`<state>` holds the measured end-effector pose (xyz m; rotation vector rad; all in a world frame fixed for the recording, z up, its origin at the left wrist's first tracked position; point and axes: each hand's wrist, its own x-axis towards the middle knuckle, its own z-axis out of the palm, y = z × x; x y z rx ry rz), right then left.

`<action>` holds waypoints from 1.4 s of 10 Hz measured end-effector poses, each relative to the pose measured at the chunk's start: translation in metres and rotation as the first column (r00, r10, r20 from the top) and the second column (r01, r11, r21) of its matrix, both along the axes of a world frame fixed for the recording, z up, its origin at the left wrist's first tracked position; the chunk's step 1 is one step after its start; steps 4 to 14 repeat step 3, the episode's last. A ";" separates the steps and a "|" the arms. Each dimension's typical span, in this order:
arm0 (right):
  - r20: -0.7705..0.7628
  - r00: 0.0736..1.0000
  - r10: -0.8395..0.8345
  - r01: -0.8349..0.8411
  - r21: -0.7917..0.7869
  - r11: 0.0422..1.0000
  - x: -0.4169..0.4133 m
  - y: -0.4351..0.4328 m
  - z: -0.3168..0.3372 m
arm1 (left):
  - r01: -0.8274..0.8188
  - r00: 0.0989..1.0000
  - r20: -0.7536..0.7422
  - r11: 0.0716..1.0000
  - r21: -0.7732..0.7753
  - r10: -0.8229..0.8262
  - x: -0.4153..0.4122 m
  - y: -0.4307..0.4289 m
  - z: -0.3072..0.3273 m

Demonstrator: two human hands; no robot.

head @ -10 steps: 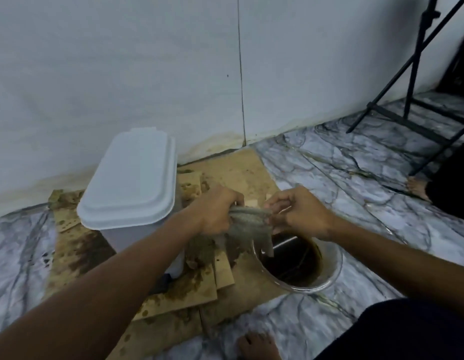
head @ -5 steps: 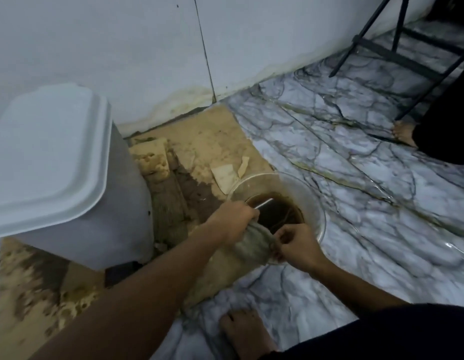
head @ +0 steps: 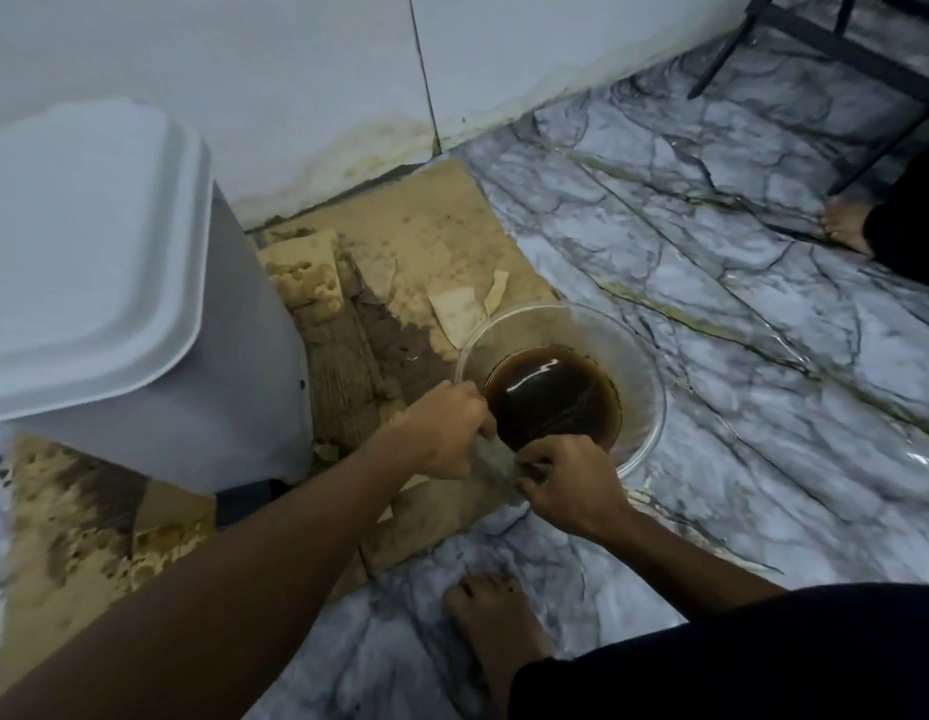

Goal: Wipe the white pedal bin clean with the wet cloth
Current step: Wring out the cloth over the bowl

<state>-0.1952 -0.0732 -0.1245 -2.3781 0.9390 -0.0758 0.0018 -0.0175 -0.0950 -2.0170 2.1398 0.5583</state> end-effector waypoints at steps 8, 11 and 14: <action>-0.008 1.000 -0.029 0.030 0.029 0.999 -0.005 0.000 0.001 | -0.113 0.992 -0.085 0.969 -0.221 0.096 -0.031 0.037 0.003; -0.008 1.000 -0.029 0.030 0.029 0.999 -0.005 0.000 0.001 | -0.113 0.992 -0.085 0.969 -0.221 0.096 -0.031 0.037 0.003; -0.008 1.000 -0.029 0.030 0.029 0.999 -0.005 0.000 0.001 | -0.113 0.992 -0.085 0.969 -0.221 0.096 -0.031 0.037 0.003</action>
